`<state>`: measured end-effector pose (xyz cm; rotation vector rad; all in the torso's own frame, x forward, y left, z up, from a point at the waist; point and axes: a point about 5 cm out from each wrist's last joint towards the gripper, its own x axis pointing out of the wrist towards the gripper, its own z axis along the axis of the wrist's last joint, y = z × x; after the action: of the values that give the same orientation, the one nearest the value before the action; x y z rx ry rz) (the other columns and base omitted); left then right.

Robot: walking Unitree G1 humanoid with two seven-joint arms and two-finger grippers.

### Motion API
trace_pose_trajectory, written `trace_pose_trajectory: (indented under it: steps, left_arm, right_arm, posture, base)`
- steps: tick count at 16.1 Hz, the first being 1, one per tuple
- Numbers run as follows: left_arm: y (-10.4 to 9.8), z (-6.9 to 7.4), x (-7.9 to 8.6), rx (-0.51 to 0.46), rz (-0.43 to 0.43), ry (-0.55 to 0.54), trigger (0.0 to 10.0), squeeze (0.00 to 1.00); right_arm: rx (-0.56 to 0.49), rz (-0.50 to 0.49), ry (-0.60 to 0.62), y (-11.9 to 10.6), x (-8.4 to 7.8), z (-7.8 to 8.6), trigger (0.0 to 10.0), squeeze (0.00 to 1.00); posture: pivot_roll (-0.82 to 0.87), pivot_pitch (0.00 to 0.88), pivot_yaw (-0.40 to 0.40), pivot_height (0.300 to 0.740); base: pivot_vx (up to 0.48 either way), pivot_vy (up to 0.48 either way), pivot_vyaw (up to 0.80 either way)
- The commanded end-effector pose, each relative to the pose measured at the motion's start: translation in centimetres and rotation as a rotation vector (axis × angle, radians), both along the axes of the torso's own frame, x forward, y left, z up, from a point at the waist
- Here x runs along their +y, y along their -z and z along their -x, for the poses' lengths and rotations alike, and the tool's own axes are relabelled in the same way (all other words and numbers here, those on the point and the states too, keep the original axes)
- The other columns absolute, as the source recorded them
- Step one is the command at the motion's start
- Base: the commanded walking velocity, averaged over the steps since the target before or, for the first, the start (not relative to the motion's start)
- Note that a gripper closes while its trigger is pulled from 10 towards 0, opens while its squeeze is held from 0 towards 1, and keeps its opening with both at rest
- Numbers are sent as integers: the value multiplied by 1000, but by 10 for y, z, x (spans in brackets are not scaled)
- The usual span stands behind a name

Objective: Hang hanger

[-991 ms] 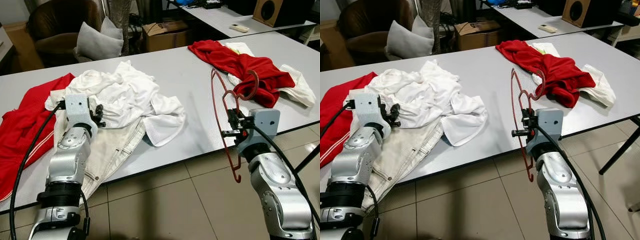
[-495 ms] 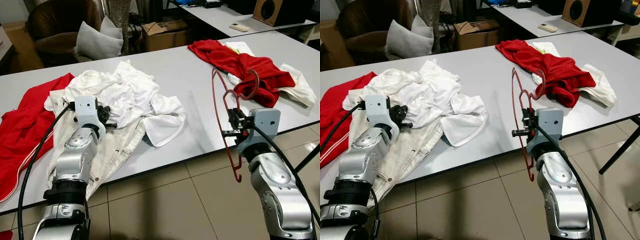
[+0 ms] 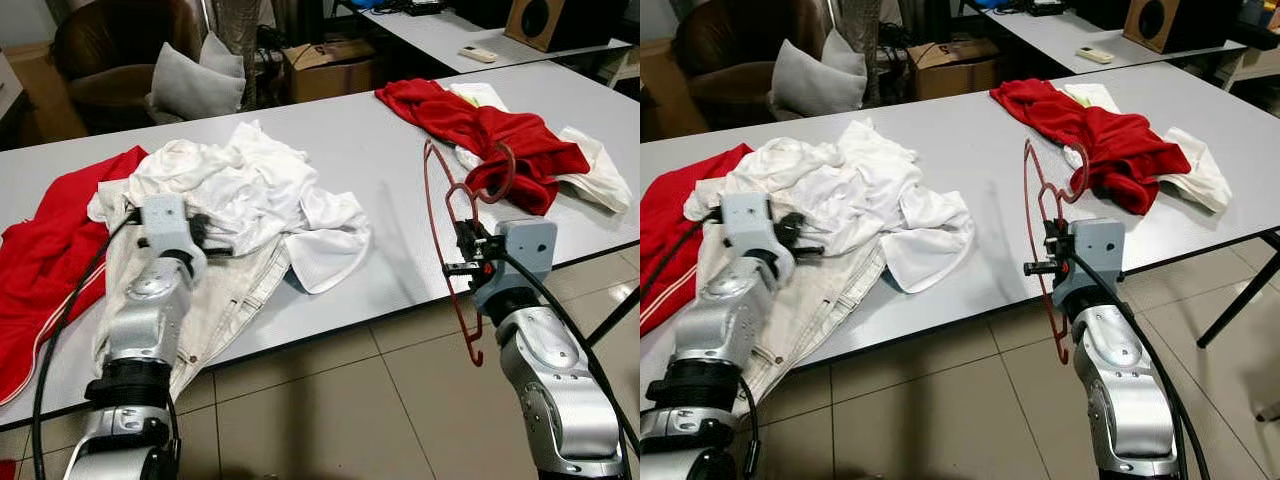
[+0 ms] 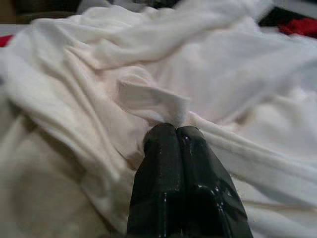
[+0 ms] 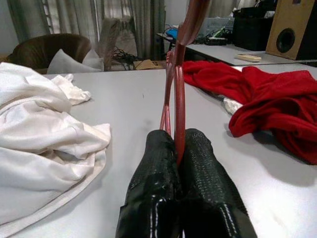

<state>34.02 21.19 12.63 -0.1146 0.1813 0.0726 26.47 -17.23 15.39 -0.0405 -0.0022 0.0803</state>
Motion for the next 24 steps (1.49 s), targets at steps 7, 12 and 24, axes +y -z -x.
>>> trace_pose_trajectory:
  steps: [7, 12, 24]
  left_arm:
    - [-50, -9, 7, -234, 224, 66, 0, 0]
    - [-121, -13, 14, -444, 150, 184, 0, 0]
    - [-48, -12, 43, -39, -773, 521, 10000, 1000]
  right_arm:
    - [-22, 13, -3, -2, 1, -2, 10000, 0]
    - [-21, 8, -2, -2, 1, -2, 10000, 0]
    - [-16, 4, 6, 0, 1, 0, 10000, 0]
  posture:
    - [1, 0, 72, 740]
    - [10, 0, 75, 740]
    - [5, 0, 83, 740]
  base:
    - [0, 0, 0]
    - [0, 0, 0]
    - [0, 0, 0]
